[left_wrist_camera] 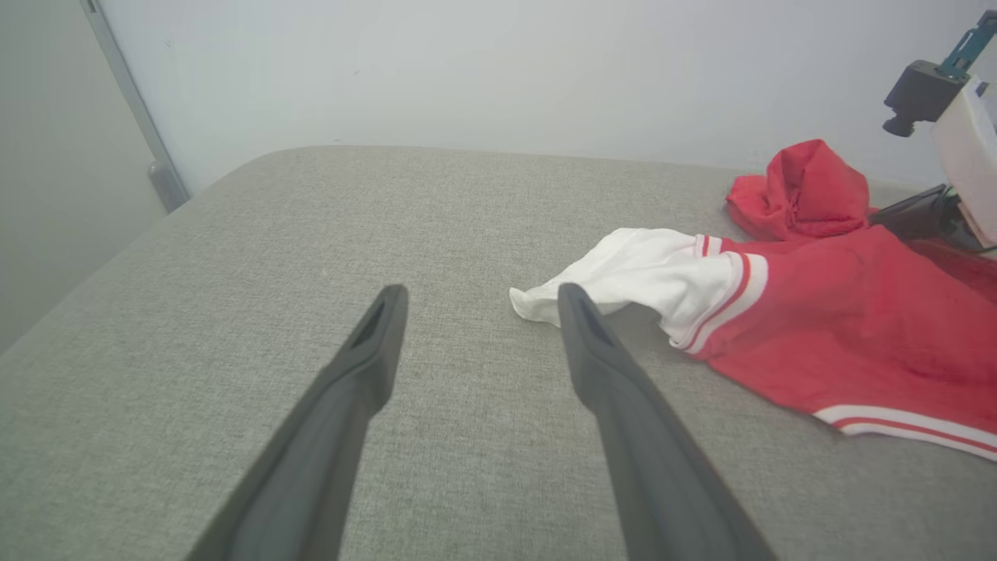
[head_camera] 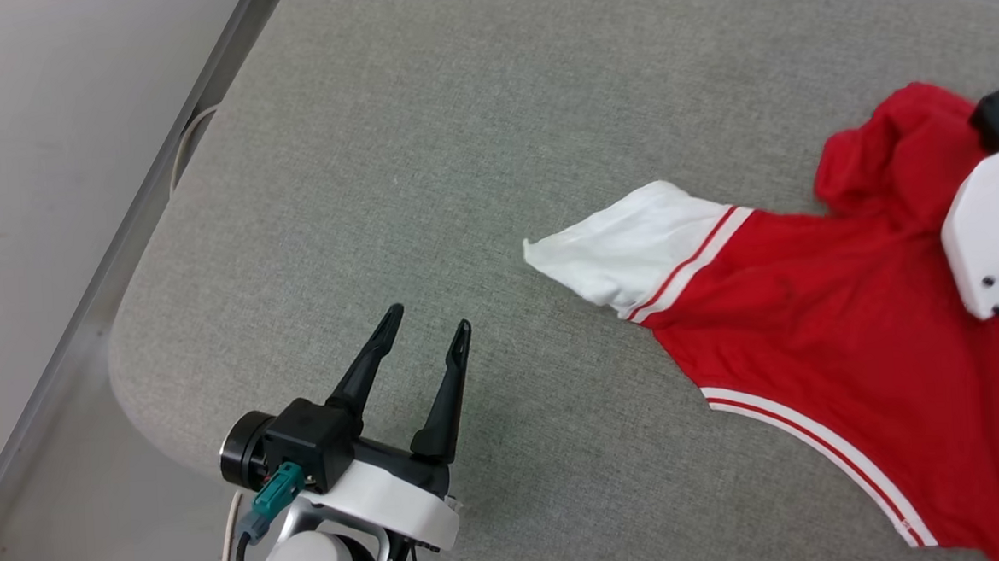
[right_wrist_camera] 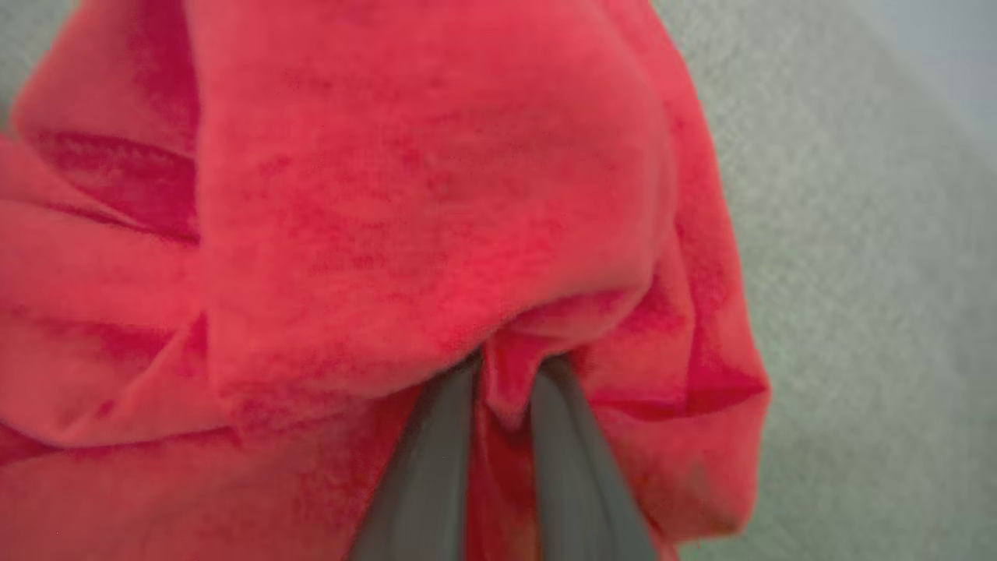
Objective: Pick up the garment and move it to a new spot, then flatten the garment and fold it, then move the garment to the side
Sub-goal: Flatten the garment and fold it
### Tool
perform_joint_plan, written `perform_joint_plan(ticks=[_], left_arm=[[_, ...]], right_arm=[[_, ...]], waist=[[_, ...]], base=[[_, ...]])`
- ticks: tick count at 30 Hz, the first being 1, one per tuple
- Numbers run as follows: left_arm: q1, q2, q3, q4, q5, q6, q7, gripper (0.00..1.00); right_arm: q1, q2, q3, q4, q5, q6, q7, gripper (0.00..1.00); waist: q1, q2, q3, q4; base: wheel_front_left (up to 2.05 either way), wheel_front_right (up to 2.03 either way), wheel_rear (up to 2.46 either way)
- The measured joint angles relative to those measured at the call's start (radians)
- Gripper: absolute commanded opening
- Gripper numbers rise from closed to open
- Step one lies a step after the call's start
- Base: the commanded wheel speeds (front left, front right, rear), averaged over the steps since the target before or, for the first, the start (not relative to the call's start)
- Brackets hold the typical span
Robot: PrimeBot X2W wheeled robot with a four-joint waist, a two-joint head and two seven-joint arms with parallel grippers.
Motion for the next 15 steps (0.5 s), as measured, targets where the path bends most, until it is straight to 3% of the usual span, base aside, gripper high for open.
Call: perform_joint_plan(ticks=[5,10,11,12,15], left_arm=[[-0.011,-0.017,0.014,0.007,0.012,-0.015,0.000,1.00],[-0.025,-0.038,0.025,0.016,0.028,-0.034,0.000,1.00],[-0.026,-0.041,0.027,0.019,0.030,-0.037,0.000,1.00],[-0.026,-0.044,0.029,0.023,0.032,-0.037,0.000,1.00],[-0.027,-0.049,0.037,0.033,0.038,-0.043,0.000,1.00]], right_arm=[[-0.100,-0.027,0.000,0.055,-0.068,-0.001,-0.090,0.00],[-0.239,-0.058,0.070,0.160,-0.172,-0.002,-0.195,0.00],[-0.250,-0.055,0.078,0.181,-0.176,-0.002,-0.206,0.24],[-0.255,-0.051,0.085,0.202,-0.177,-0.002,-0.214,1.00],[-0.258,-0.014,0.088,0.258,-0.166,-0.002,-0.257,1.00]], waist=[[0.0002,0.0000,0.015,0.012],[0.0002,0.0000,0.028,0.022],[0.0002,0.0000,0.028,0.022],[0.0002,0.0000,0.027,0.021],[0.0002,0.0000,0.016,0.014]], base=[[0.00,0.00,0.00],[0.00,0.00,0.00],[0.00,0.00,0.00],[0.00,0.00,0.00],[0.00,0.00,0.00]])
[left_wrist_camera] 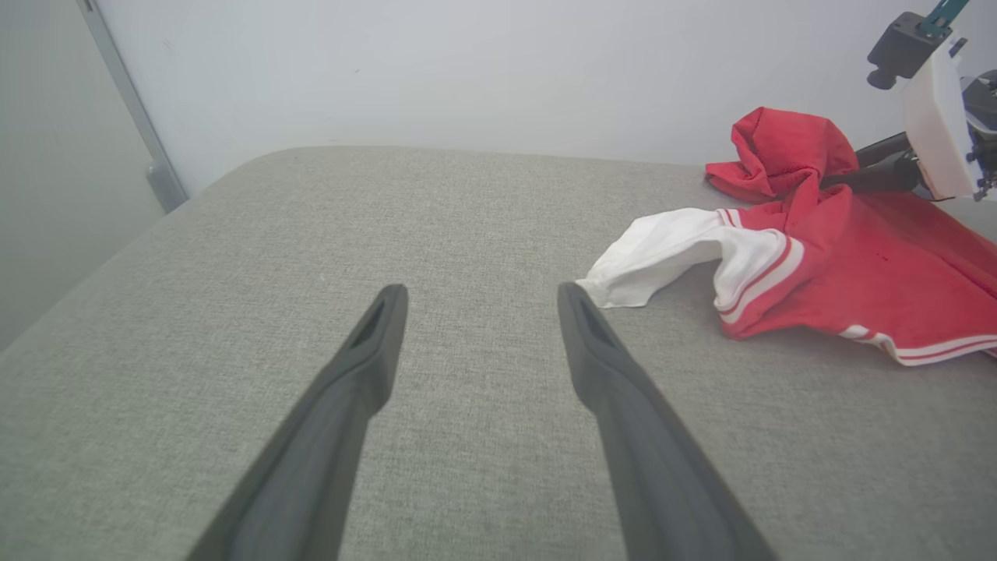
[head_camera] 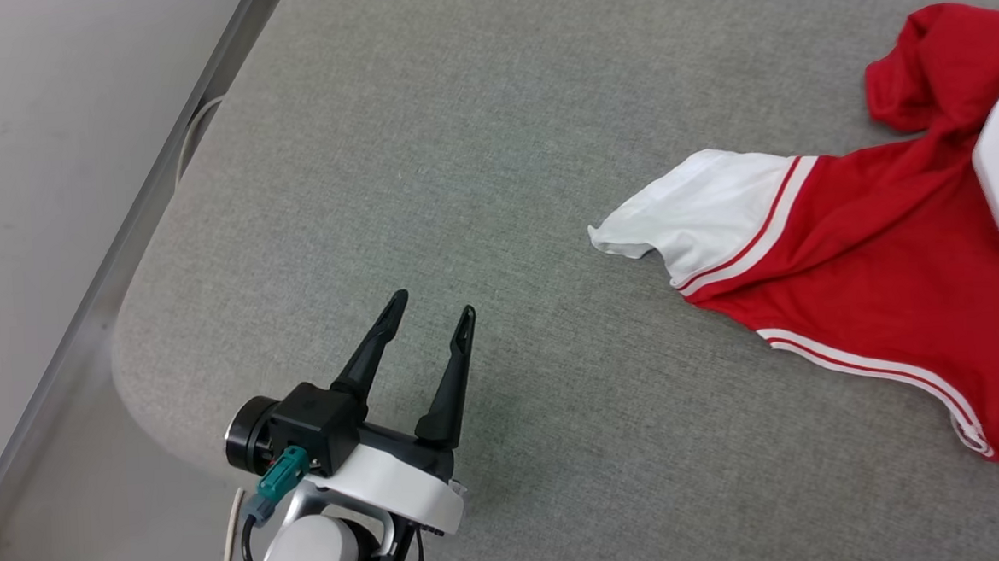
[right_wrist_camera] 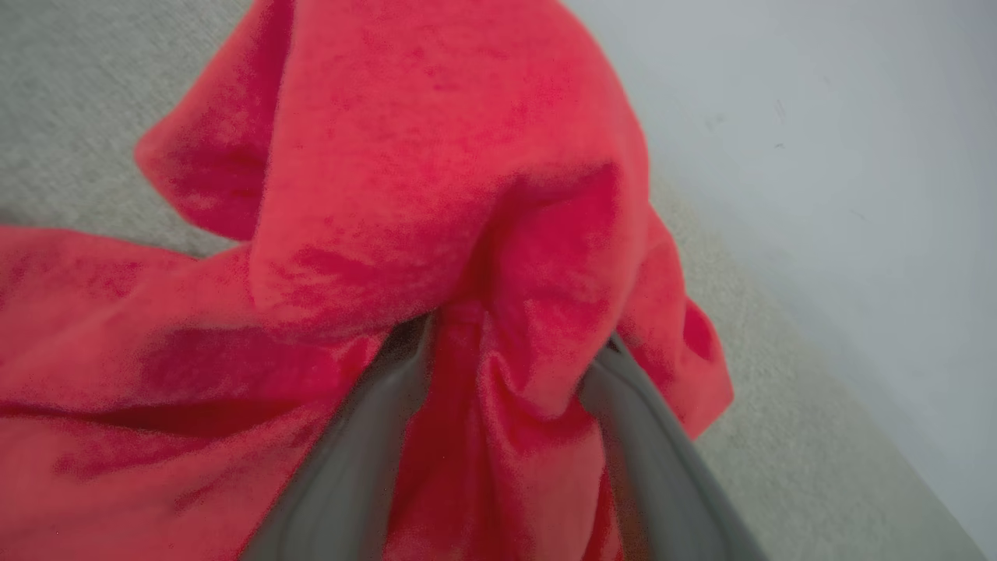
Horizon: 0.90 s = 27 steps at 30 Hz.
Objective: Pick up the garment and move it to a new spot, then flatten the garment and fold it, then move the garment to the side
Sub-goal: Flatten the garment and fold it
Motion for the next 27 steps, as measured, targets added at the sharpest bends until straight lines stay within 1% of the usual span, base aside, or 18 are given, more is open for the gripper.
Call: perform_joint_plan(ticks=[4,8,10,13,18,21,24,27], left_arm=[[-0.003,-0.001,0.016,0.006,0.010,-0.004,0.000,1.00],[-0.003,0.008,0.039,0.012,0.012,-0.008,0.000,1.00],[-0.003,0.017,0.049,0.017,0.011,-0.010,0.000,1.00],[0.000,0.024,0.062,0.022,0.010,-0.011,0.000,1.00],[0.018,0.038,0.090,0.020,-0.001,-0.013,0.000,1.00],[0.027,0.045,0.114,0.014,-0.011,-0.014,0.000,1.00],[0.046,0.050,0.136,0.010,-0.018,-0.015,0.000,1.00],[0.060,0.055,0.153,0.007,-0.022,-0.015,0.000,1.00]], right_arm=[[-0.001,0.040,-0.003,0.046,0.022,0.000,-0.082,1.00],[0.009,0.089,0.016,0.047,0.104,0.000,-0.173,1.00],[0.018,0.098,0.011,0.041,0.143,0.000,-0.227,1.00],[0.037,0.101,-0.004,0.023,0.166,0.000,-0.316,1.00],[0.098,0.132,-0.040,-0.033,0.198,0.000,-0.456,1.00],[0.143,0.152,-0.080,-0.077,0.209,0.000,-0.528,1.00],[0.206,0.186,-0.114,-0.141,0.210,0.000,-0.571,1.00],[0.286,0.208,-0.170,-0.215,0.210,0.000,-0.606,1.00]], waist=[[0.0000,0.0000,-0.024,-0.020],[0.0000,0.0000,-0.060,-0.051],[0.0000,0.0000,-0.080,-0.072],[-0.0001,0.0000,-0.114,-0.105],[-0.0002,0.0000,-0.171,-0.167],[-0.0002,0.0000,-0.205,-0.207],[-0.0002,0.0000,-0.233,-0.248],[-0.0002,0.0000,-0.259,-0.286]], base=[[0.00,0.00,0.00],[0.00,0.00,0.00],[0.00,0.00,0.00],[0.00,0.00,0.00],[0.00,0.00,0.00],[0.00,0.00,0.00],[0.00,0.00,0.00],[0.00,0.00,0.00]])
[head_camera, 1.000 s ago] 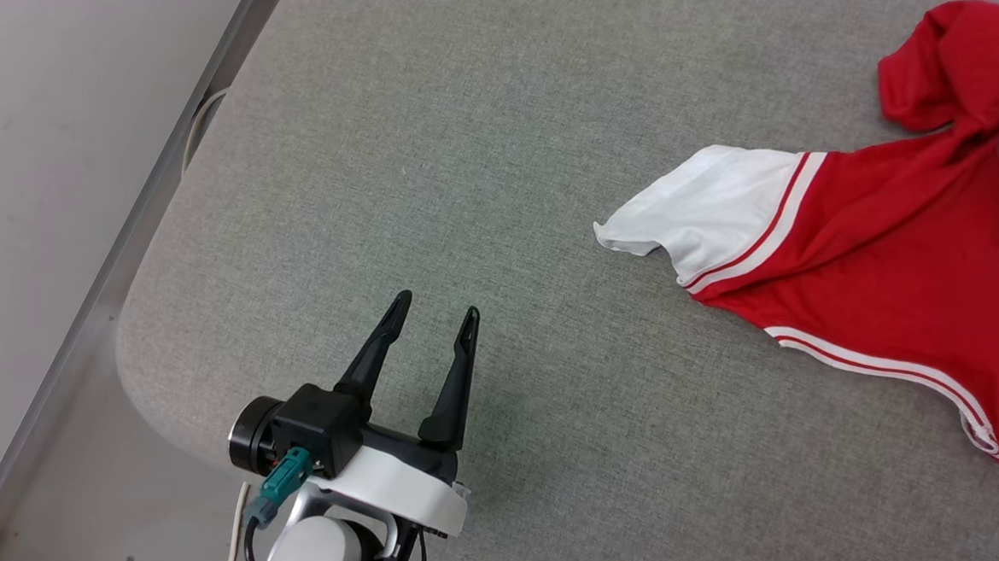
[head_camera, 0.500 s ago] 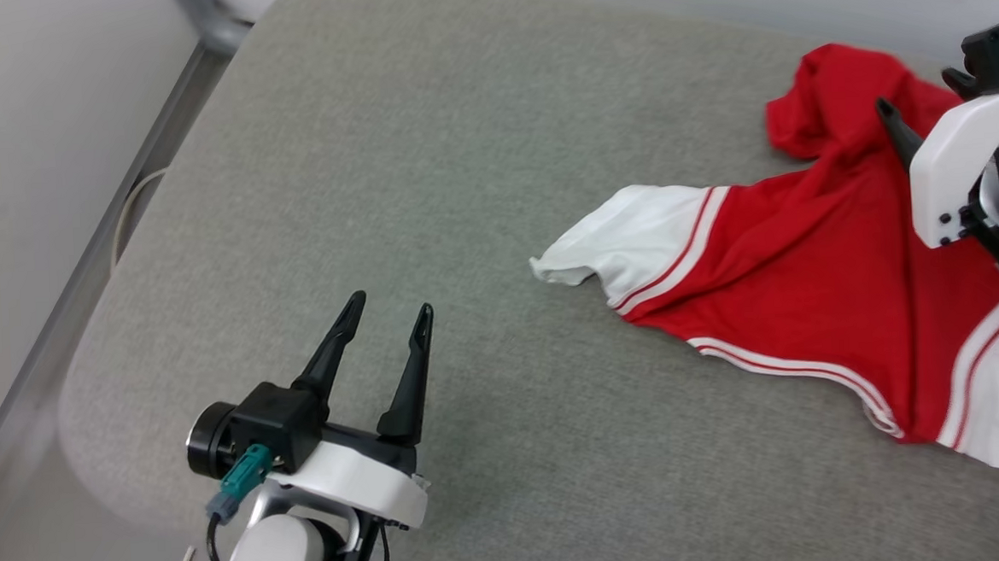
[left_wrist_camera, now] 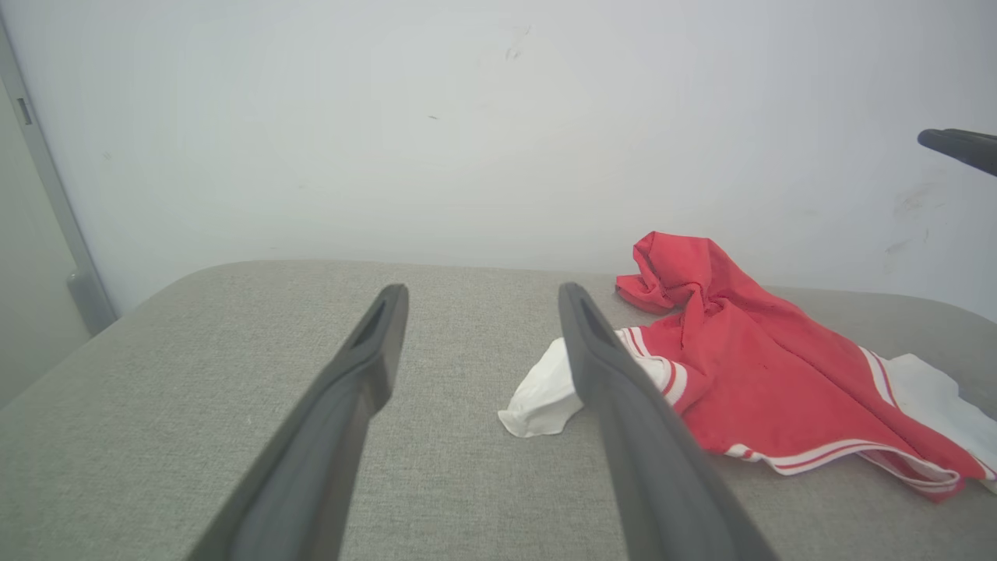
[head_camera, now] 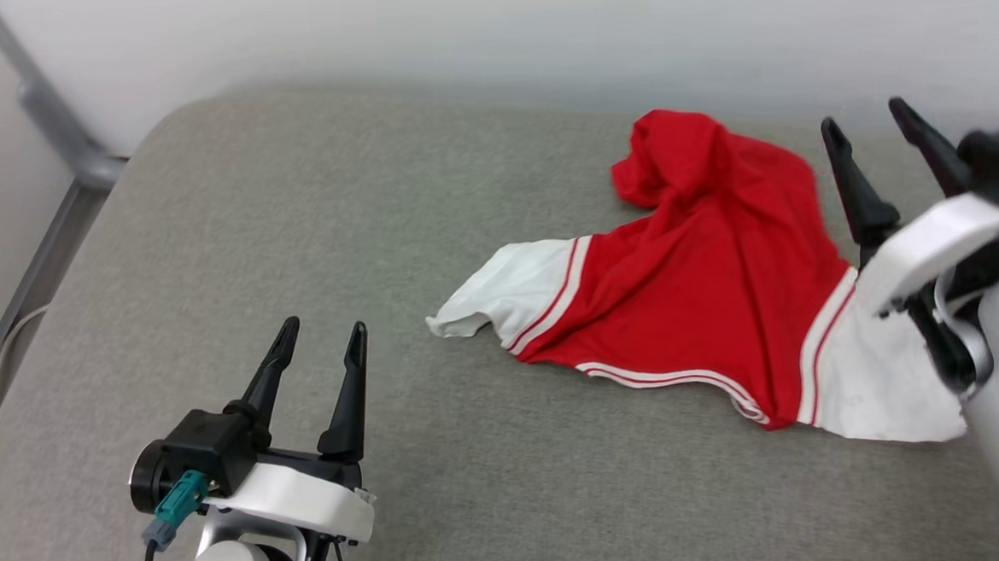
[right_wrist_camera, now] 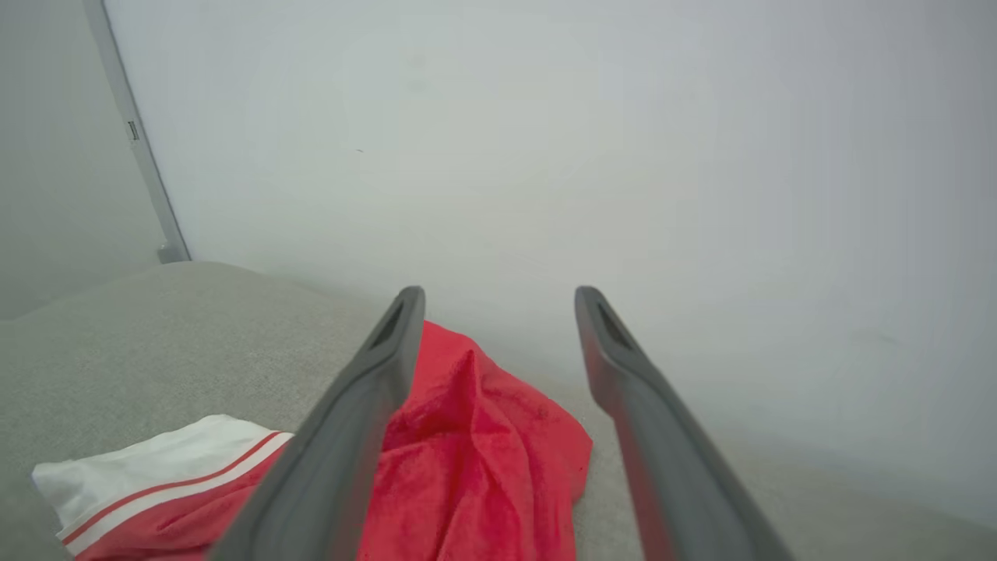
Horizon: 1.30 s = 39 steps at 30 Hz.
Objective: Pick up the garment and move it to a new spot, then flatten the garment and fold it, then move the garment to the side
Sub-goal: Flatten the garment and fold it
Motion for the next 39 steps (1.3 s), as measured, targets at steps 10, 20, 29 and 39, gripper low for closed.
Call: perform_joint_plan(ticks=[10,20,29,39], left_arm=[[0.027,-0.011,0.029,-0.015,-0.006,-0.002,0.000,1.00],[0.065,-0.017,0.055,0.007,-0.007,-0.002,0.000,1.00],[0.019,0.027,0.028,0.006,-0.087,-0.003,0.040,1.00],[-0.205,0.130,-0.008,0.148,-0.119,0.019,0.467,1.00]], right_arm=[[0.320,0.086,-0.161,-0.293,-0.039,0.000,-0.023,1.00],[0.545,0.221,-0.281,-0.463,-0.089,0.000,-0.017,1.00],[0.569,0.260,-0.309,-0.539,-0.118,0.000,-0.003,1.00],[0.565,0.272,-0.315,-0.577,-0.132,0.000,0.004,1.00]], waist=[[-0.0001,0.0000,-0.039,-0.093],[0.0000,0.0000,-0.038,-0.136],[0.0001,0.0000,0.013,-0.178],[0.0002,0.0000,0.113,-0.213]], base=[[0.00,0.00,0.00],[0.00,0.00,0.00],[0.00,0.00,0.00],[0.00,0.00,0.00]])
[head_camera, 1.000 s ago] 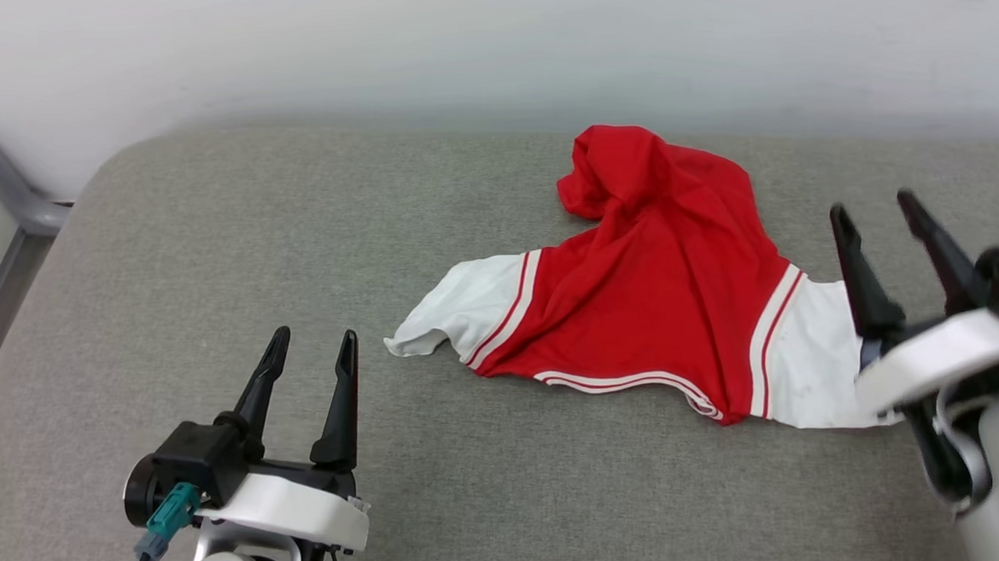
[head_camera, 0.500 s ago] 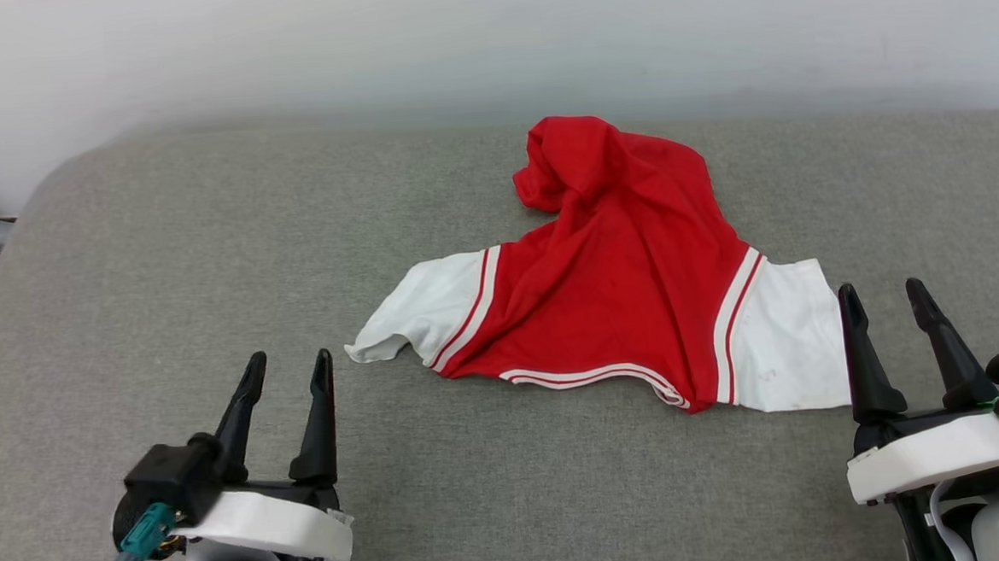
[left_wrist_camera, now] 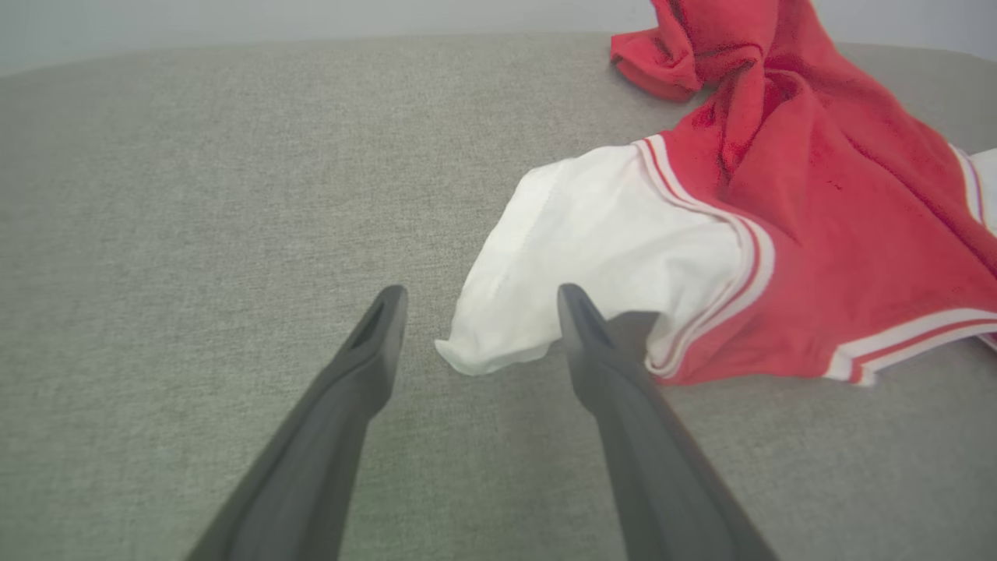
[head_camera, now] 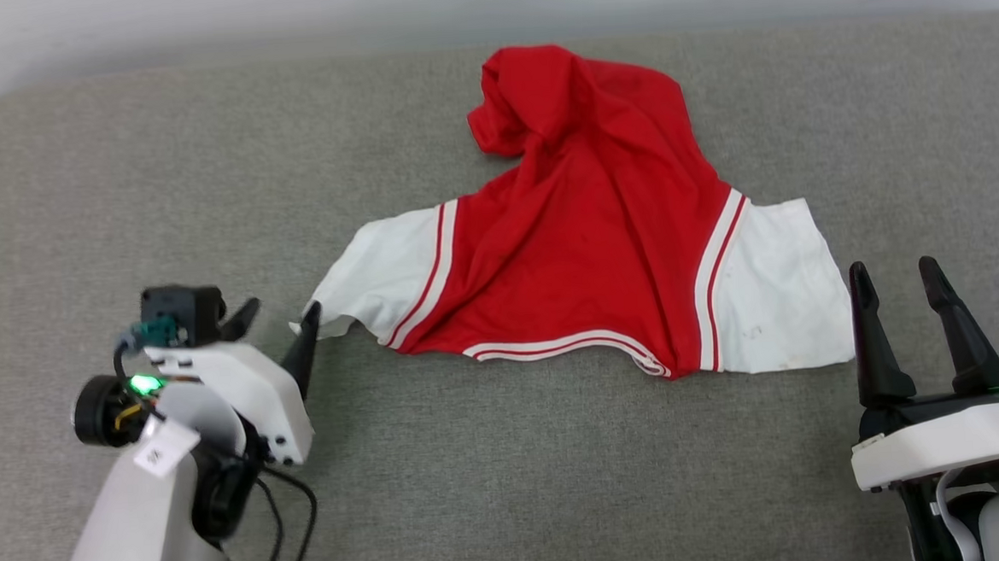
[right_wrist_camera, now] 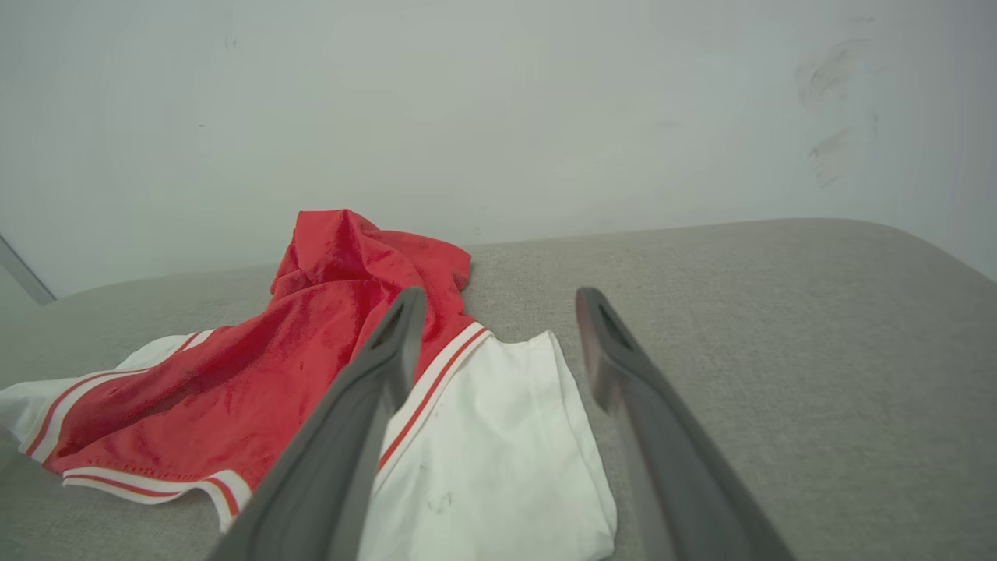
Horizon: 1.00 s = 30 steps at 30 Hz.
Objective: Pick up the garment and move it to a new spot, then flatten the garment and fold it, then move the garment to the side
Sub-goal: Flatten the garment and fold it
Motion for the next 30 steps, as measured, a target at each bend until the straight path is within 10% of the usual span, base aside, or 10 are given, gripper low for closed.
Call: perform_joint_plan(ticks=[18,20,30], left_arm=[[-0.160,0.041,-0.119,0.149,0.071,0.010,0.174,1.00],[-0.168,0.047,-0.138,0.159,0.078,0.004,0.186,0.00],[-0.117,0.039,-0.104,0.188,0.061,0.055,-0.010,0.00]], right_arm=[[-0.040,0.007,-0.006,-0.012,-0.012,0.000,0.002,1.00],[-0.046,0.007,-0.006,-0.012,-0.014,0.000,0.006,1.00],[-0.043,0.008,-0.009,0.023,-0.019,0.000,0.055,1.00]], waist=[[-0.0001,0.0000,0.148,-0.019],[-0.0001,0.0000,0.147,-0.018],[0.0000,0.0000,0.070,-0.002]], base=[[0.00,0.00,0.00],[0.00,0.00,0.00],[0.00,0.00,0.00]])
